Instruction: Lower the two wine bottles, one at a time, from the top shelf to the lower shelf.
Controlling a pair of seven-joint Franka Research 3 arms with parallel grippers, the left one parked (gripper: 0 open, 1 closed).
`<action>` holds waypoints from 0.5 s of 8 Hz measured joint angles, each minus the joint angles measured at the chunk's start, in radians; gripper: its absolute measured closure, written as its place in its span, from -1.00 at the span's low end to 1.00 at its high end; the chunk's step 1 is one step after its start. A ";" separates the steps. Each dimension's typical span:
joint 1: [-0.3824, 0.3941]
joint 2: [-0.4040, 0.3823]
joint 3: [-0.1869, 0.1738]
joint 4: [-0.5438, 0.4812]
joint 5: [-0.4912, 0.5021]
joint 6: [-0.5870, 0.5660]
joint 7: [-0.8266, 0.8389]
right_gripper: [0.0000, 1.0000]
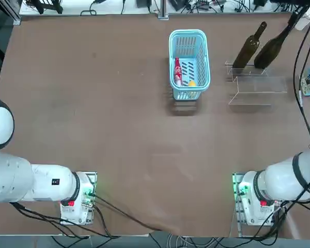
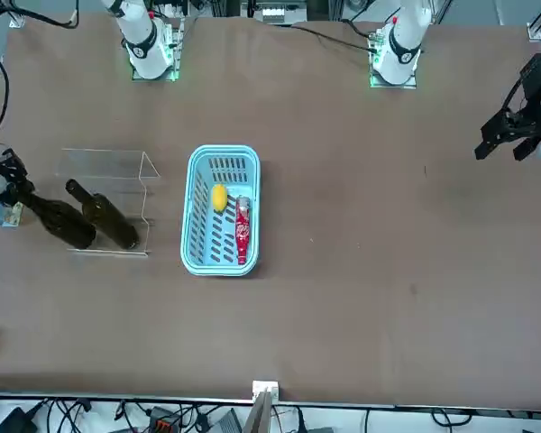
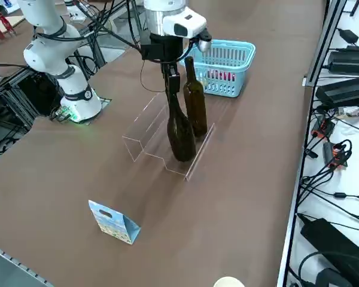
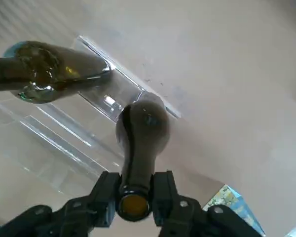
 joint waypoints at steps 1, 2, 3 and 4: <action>-0.003 0.006 0.000 -0.002 0.006 0.004 -0.007 0.21; -0.006 0.014 0.000 -0.003 0.011 0.007 -0.010 0.21; -0.007 0.020 0.000 -0.003 0.013 0.010 -0.011 0.21; -0.007 0.024 0.000 -0.003 0.013 0.011 -0.012 0.21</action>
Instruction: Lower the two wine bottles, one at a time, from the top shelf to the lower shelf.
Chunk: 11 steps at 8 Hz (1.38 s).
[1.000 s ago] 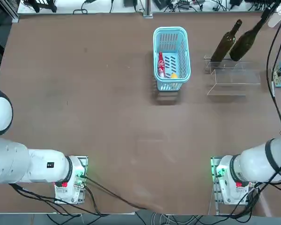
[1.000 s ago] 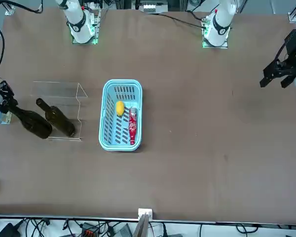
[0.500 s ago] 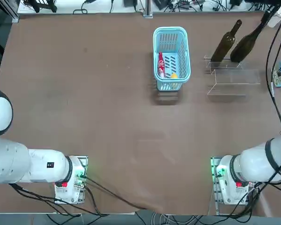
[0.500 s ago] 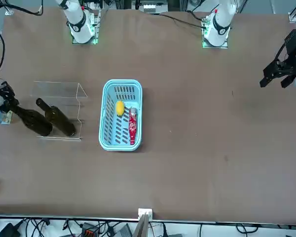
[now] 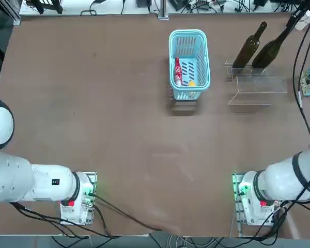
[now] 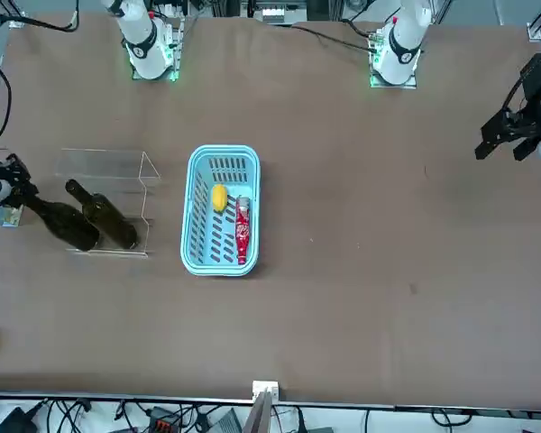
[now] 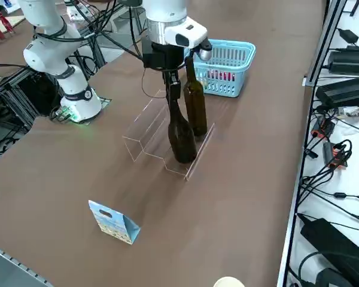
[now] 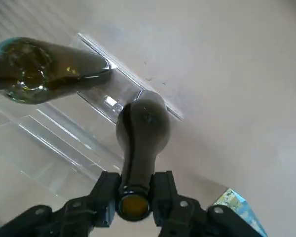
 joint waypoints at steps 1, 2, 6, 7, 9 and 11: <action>0.000 0.000 0.000 0.000 0.000 0.000 0.000 0.21; 0.000 0.002 0.000 0.000 0.001 0.000 0.000 0.21; 0.000 0.005 0.000 0.000 0.010 -0.001 0.000 -0.14; 0.000 0.005 0.000 0.000 0.022 -0.001 0.000 -0.47; 0.001 0.003 0.001 0.005 0.035 -0.001 0.000 -1.00; 0.002 -0.007 0.006 0.030 0.043 0.000 0.000 -1.00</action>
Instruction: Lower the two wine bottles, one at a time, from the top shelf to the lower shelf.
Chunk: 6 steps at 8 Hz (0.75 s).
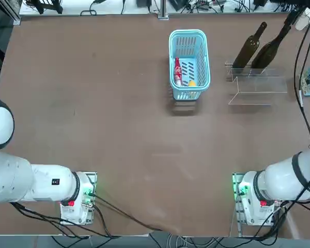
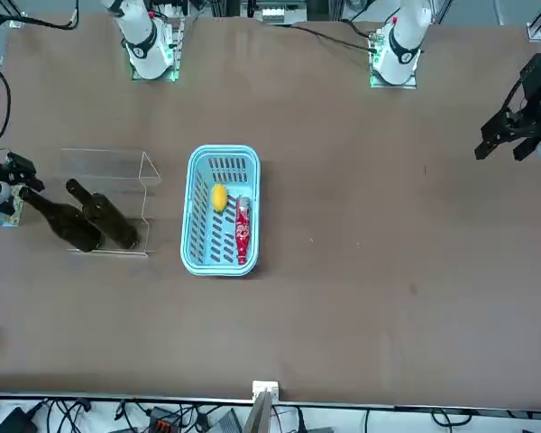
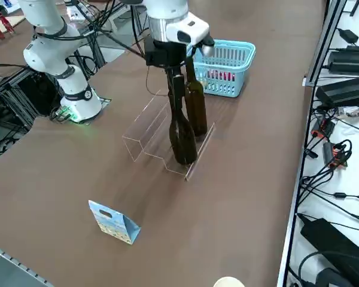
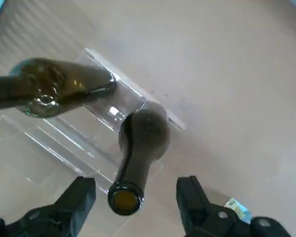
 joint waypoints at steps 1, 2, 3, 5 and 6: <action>0.001 -0.008 0.005 0.028 0.014 0.000 0.000 -1.00; 0.004 -0.027 0.013 0.055 0.026 -0.002 0.004 -1.00; 0.009 -0.055 0.017 0.075 0.032 -0.014 0.030 -1.00; 0.025 -0.123 0.028 0.088 0.037 -0.099 0.149 -1.00; 0.030 -0.152 0.042 0.090 0.047 -0.131 0.235 -1.00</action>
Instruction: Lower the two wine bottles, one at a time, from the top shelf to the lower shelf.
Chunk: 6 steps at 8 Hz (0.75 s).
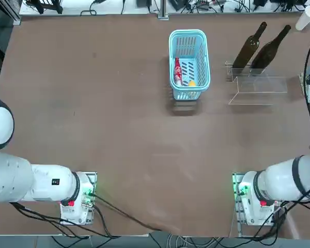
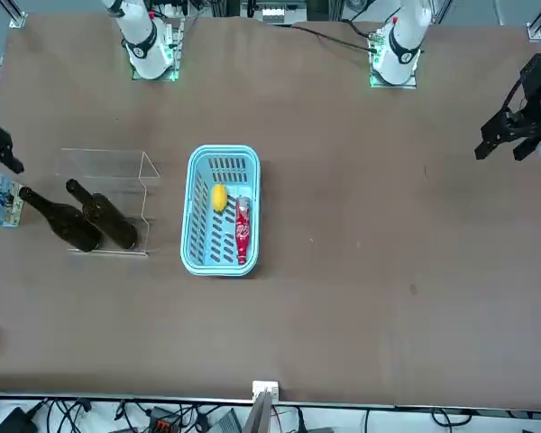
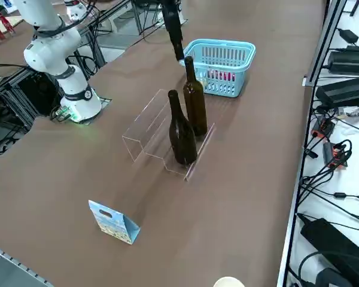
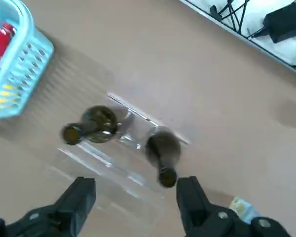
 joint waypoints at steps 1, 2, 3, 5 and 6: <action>0.006 -0.026 0.015 0.001 0.010 -0.036 0.098 -1.00; 0.016 -0.045 0.025 0.001 0.013 -0.081 0.204 -1.00; 0.026 -0.060 0.037 0.001 0.013 -0.126 0.318 -1.00; 0.042 -0.080 0.048 -0.011 0.013 -0.157 0.475 -1.00; 0.047 -0.092 0.049 -0.031 0.012 -0.152 0.513 -1.00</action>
